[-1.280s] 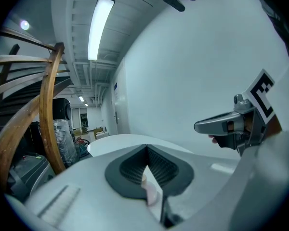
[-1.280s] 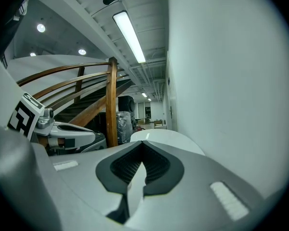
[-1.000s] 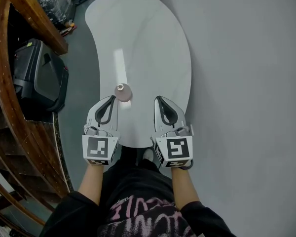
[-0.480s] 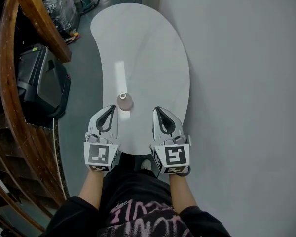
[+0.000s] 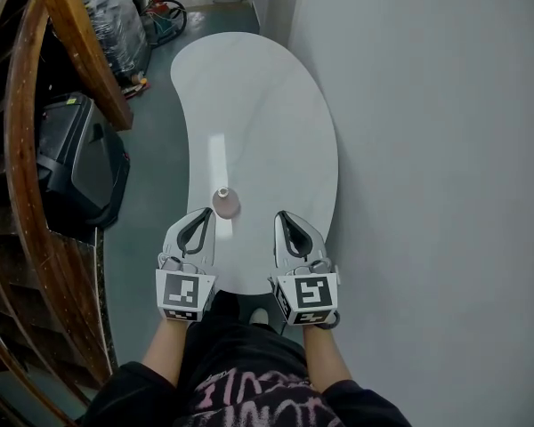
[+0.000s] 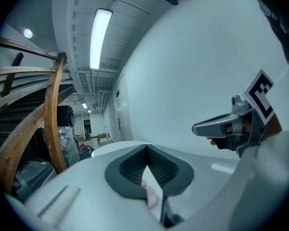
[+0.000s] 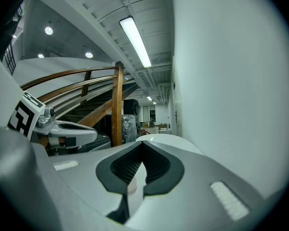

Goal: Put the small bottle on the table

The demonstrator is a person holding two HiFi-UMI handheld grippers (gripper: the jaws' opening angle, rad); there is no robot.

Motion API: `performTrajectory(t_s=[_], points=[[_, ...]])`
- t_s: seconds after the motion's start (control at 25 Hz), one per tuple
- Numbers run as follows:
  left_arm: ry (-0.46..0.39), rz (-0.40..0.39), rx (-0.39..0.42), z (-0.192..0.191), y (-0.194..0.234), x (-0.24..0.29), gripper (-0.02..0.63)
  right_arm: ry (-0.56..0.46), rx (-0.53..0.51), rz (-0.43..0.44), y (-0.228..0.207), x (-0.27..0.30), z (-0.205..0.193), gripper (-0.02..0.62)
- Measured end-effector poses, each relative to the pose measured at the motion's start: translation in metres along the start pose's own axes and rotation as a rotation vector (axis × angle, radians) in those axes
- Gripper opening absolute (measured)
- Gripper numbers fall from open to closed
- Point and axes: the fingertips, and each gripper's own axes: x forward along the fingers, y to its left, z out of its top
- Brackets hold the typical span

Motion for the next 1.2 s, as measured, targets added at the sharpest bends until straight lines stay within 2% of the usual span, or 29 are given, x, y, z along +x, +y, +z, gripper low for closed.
performTrajectory(t_s=[0.76,1.2], points=[[-0.028,0.011,0.022,0.017,-0.009,-0.008,0.002,-0.030,-0.040,0.030,-0.004,-0.014,0.016,0.017],[-0.023,0.031,0.014,0.016,-0.011,-0.012,0.002,-0.021,-0.040,0.046,-0.006,-0.017,0.011,0.015]])
